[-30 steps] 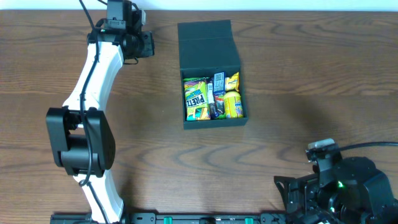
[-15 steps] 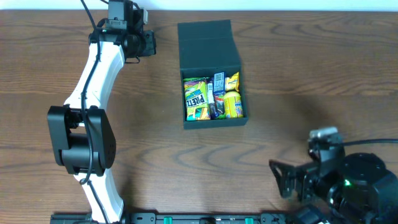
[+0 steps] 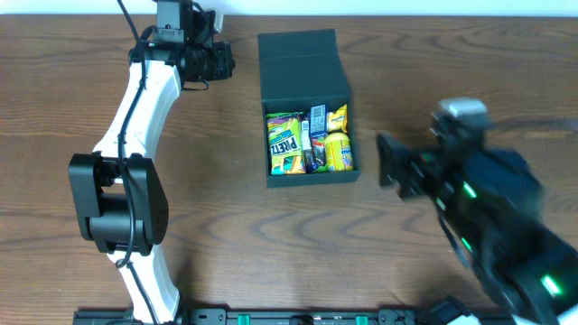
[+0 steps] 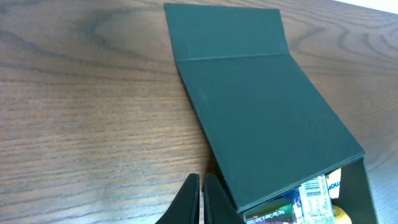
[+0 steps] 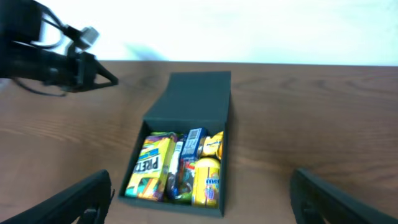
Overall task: Pack container
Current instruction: 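Raise the right arm and bring both grippers behind the lid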
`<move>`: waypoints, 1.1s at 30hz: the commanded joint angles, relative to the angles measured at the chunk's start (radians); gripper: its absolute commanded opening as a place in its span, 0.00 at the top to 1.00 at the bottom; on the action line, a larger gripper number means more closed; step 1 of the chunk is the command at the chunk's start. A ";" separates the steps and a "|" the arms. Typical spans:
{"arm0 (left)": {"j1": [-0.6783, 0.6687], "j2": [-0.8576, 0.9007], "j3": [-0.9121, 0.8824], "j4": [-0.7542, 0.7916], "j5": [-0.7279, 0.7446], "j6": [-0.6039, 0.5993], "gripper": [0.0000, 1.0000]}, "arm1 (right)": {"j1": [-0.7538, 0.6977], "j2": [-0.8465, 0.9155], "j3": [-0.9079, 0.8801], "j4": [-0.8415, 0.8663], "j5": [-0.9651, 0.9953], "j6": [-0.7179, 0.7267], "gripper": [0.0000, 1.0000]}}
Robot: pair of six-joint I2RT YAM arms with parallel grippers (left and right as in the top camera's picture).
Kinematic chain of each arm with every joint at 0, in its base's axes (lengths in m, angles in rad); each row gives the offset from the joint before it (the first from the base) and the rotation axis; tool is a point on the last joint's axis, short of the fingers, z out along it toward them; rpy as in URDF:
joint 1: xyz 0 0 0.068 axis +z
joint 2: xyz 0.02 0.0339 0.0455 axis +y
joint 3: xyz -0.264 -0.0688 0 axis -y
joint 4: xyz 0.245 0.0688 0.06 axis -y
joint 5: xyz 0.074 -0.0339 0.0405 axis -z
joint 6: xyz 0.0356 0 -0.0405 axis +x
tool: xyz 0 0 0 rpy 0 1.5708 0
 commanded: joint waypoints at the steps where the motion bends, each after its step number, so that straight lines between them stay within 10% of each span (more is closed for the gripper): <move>1: 0.000 0.017 -0.006 0.014 0.019 0.002 0.94 | -0.038 0.120 0.005 0.062 -0.015 -0.024 0.14; 14: -0.002 0.111 0.014 0.103 0.089 -0.080 0.95 | -0.381 0.531 0.006 0.461 -0.540 0.027 0.31; 23: -0.018 0.303 0.253 0.010 0.127 -0.106 0.94 | -0.487 0.764 0.013 0.618 -0.653 0.145 0.96; 33: -0.019 0.497 0.527 -0.142 0.128 -0.164 0.94 | -0.504 1.121 0.285 0.584 -0.758 0.205 0.98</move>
